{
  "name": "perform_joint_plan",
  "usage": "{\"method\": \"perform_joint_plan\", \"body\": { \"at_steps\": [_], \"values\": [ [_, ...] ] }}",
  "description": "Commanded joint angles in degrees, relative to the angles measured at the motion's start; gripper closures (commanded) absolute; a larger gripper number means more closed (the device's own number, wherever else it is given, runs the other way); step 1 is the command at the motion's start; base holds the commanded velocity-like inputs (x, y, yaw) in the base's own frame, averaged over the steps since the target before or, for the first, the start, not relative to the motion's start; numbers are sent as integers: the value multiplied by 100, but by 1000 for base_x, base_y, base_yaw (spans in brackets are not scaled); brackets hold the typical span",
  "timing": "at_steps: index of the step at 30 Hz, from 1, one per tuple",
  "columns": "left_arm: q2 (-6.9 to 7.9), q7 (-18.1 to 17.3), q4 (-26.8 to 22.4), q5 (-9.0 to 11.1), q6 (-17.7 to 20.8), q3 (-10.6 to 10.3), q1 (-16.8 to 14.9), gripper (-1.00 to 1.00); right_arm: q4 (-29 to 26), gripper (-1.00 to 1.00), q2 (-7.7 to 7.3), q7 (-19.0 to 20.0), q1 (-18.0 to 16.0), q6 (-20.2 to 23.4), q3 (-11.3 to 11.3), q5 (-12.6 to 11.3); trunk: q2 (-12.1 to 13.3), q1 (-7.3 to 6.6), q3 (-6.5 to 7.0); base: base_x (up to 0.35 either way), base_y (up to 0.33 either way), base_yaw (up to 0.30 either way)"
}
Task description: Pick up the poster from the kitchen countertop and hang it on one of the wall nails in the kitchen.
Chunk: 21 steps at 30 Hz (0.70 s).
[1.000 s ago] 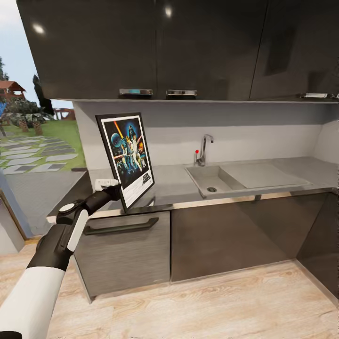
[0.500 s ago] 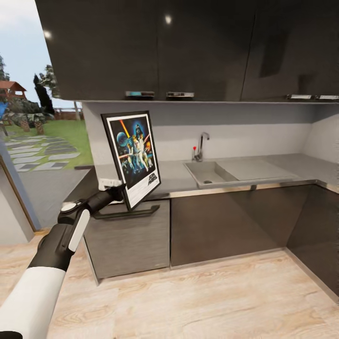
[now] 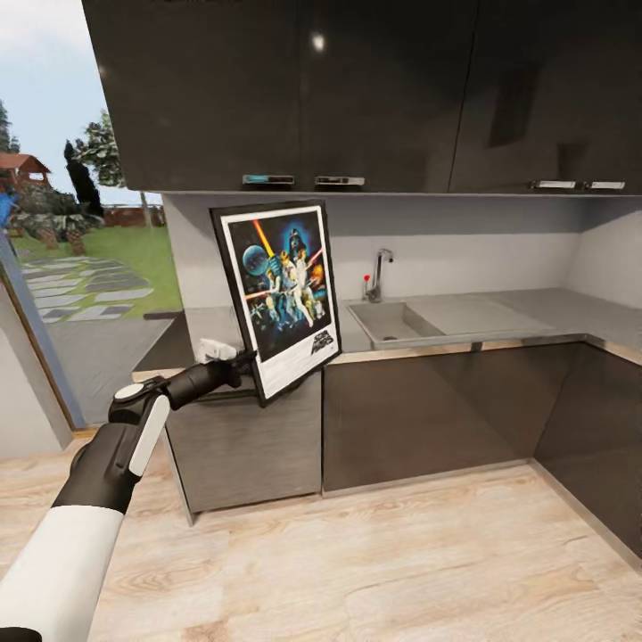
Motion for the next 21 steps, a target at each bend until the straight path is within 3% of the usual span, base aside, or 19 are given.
{"method": "perform_joint_plan", "body": {
  "at_steps": [1,4,10,11,14,21],
  "values": [
    [3,-142,7,27,37,3,-3,100,-44,-100,-4,6,1,-6,4,-13,-3,0,-5,-14,0,0],
    [26,-542,24,22,40,2,-3,100,-285,-100,-22,155,-1,20,14,-11,-3,0,-5,-8,0,0],
    [113,-1194,99,15,42,2,-3,100,-776,-100,-61,1464,-47,287,-12,3,-3,0,-5,-2,0,0],
    [120,-1273,117,14,42,2,-3,100,-840,-100,-74,1633,-55,397,-16,4,-3,0,-5,0,0,0],
    [225,-1713,318,9,37,2,-3,100,-1404,-100,-394,2733,-168,1319,-39,-15,-3,0,-5,0,0,0],
    [288,-2333,766,-143,17,2,-3,100,-2037,-100,-562,3548,-578,2160,-61,-26,-3,0,-5,0,0,0]
  ]
}}
